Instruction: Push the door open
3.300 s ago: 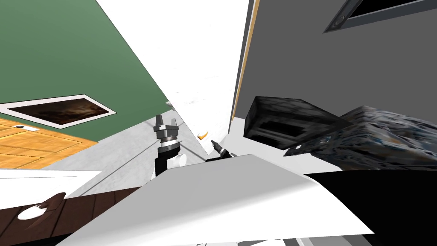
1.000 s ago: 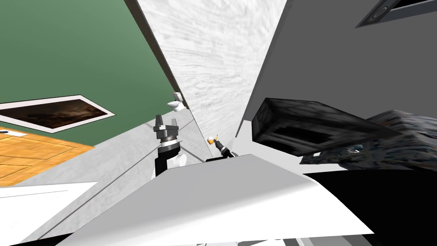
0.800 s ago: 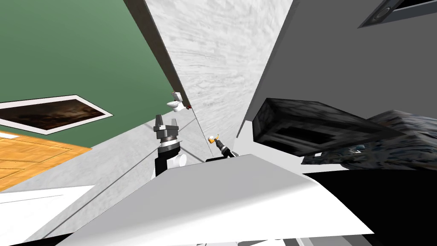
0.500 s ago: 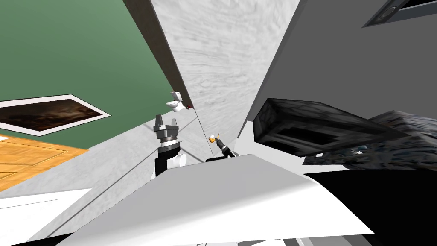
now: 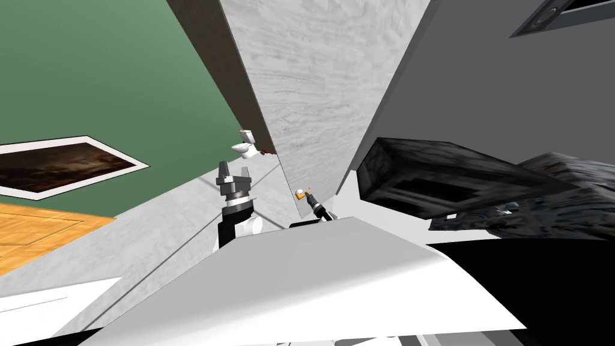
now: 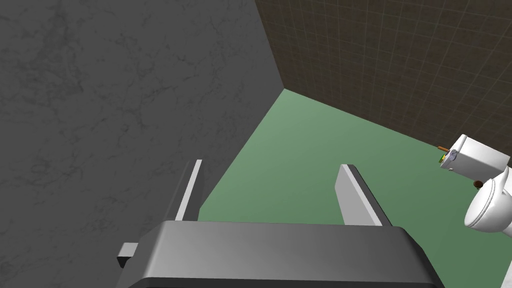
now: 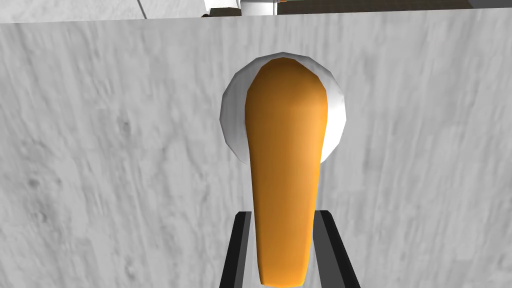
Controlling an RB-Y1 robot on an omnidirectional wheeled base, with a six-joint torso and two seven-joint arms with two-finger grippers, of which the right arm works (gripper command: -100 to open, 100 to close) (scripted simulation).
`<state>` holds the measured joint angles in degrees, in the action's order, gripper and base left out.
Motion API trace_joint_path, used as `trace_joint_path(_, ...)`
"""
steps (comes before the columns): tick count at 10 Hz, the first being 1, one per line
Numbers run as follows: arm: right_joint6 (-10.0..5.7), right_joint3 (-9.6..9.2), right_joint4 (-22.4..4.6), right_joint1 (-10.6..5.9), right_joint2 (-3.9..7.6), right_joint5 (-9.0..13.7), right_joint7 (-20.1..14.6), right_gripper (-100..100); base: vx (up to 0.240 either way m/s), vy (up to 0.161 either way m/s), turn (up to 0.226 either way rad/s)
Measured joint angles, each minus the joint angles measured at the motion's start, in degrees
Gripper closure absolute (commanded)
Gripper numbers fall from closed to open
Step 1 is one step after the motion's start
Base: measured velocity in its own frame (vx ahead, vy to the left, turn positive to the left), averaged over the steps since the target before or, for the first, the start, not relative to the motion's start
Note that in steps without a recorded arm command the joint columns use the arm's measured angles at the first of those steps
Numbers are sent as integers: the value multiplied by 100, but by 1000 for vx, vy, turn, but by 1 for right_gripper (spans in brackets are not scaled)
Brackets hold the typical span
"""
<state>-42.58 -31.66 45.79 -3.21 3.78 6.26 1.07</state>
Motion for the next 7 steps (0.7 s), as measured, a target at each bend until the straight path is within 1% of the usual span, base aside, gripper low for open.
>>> trace_joint_path(1, -93, 81, -199, -87, -73, 16, 27, 100, 94, 98, -35)
trace_joint_path(3, -26, 205, -87, -26, -72, 36, 73, 100, 71, 108, -48)
trace_joint_path(4, -80, 285, -235, -111, -125, 54, 88, 100, 72, 98, -41)
trace_joint_path(5, -99, 349, -258, -113, -139, 66, 102, 100, 91, 111, -38)
trace_joint_path(6, -176, 423, -424, -190, -180, 83, 107, 100, 61, 80, -9)
trace_joint_path(7, -173, 458, -400, -187, -164, 92, 103, 100, 26, 20, -3)
